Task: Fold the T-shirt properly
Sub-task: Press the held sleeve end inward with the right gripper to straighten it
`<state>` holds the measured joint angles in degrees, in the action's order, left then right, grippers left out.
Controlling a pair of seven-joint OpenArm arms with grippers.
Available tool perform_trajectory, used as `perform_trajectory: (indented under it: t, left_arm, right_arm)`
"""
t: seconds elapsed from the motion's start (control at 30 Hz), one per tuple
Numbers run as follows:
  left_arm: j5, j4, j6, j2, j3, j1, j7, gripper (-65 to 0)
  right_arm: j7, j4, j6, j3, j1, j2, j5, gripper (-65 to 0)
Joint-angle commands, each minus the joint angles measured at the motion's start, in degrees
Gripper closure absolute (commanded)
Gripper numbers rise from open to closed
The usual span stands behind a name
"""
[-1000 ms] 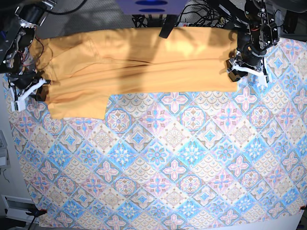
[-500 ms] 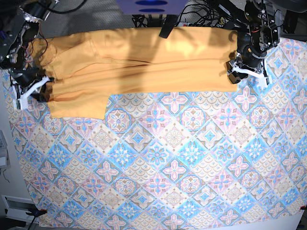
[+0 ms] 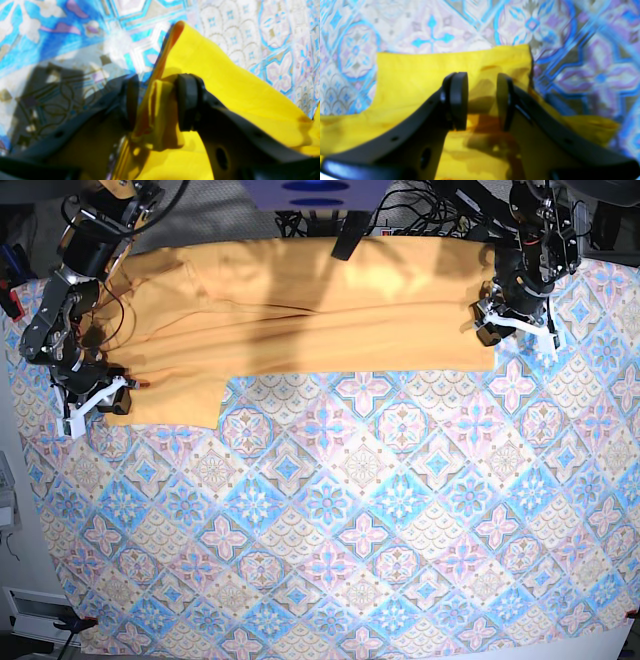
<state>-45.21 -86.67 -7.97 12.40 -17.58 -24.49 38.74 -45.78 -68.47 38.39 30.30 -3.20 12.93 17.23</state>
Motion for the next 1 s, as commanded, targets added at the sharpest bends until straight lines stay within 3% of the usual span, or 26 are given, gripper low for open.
perform_trajectory:
  t: [0.0,0.5,0.67,0.9,0.97]
  left_arm:
    - [-0.28,-0.49,-0.34,0.48,-0.22,0.01,-0.37,-24.8]
    - [-0.28,-0.4,-0.34,0.48,-0.22,1.06,-0.28,-24.8]
    - [-0.28,-0.4,-0.34,0.48,-0.22,1.06,-0.28,-24.8]
    - [-0.28,-0.4,-0.34,0.48,-0.22,1.06,-0.28,-24.8]
    - [-0.28,-0.4,-0.34,0.48,-0.22,1.06,-0.28,-24.8]
  right_arm:
    - [2.04,0.2,0.16,0.16,-1.15,1.97,0.83,-19.6]
    - [9.08,14.62,0.16,-0.28,-8.27,4.96,0.57,-19.6]
    - [13.38,19.81,0.16,-5.82,-8.62,6.9,0.57,-19.6]
    - [13.47,20.25,0.16,-10.04,-8.18,6.9,0.57,-19.2]
    - [13.38,20.25,0.25,-11.36,-8.18,6.9,0.57,-16.6]
